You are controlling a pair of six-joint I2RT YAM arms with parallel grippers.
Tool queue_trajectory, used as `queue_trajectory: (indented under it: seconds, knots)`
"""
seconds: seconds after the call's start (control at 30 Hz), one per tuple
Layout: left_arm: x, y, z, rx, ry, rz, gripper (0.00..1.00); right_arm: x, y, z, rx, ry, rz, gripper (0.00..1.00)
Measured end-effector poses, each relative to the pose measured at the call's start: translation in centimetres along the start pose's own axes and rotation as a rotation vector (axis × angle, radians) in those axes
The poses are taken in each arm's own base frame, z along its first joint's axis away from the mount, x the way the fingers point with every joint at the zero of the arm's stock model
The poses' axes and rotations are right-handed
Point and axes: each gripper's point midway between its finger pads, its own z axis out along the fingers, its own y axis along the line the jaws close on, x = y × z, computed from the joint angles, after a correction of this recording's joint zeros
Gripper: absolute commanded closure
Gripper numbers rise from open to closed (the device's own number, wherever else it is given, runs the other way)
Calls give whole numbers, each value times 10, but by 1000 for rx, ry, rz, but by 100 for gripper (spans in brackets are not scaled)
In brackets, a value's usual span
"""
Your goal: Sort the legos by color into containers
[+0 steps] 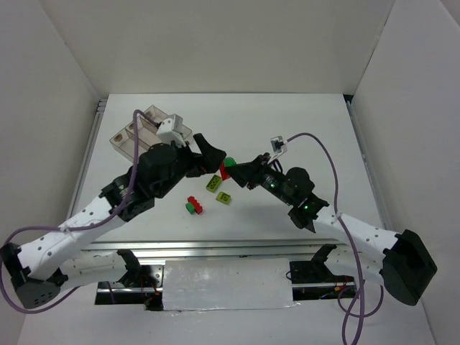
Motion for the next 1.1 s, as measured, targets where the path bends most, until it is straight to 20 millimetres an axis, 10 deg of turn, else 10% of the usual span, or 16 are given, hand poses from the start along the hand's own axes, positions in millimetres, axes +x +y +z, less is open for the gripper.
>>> queue_trajectory:
  seconds: [0.17, 0.3, 0.63, 1.1]
  knots:
    - [-22, -15, -56, 219, -81, 149, 1, -20, 14, -20, -117, 16, -29, 100]
    - [1, -29, -94, 490, -63, 267, 1, -21, 48, -38, -286, 72, -54, 98]
    - [67, -57, -81, 752, 169, 365, 21, -15, 101, -67, -565, 149, -82, 95]
    - [70, -68, -90, 837, 185, 371, 100, -14, 115, -74, -657, 154, -113, 79]
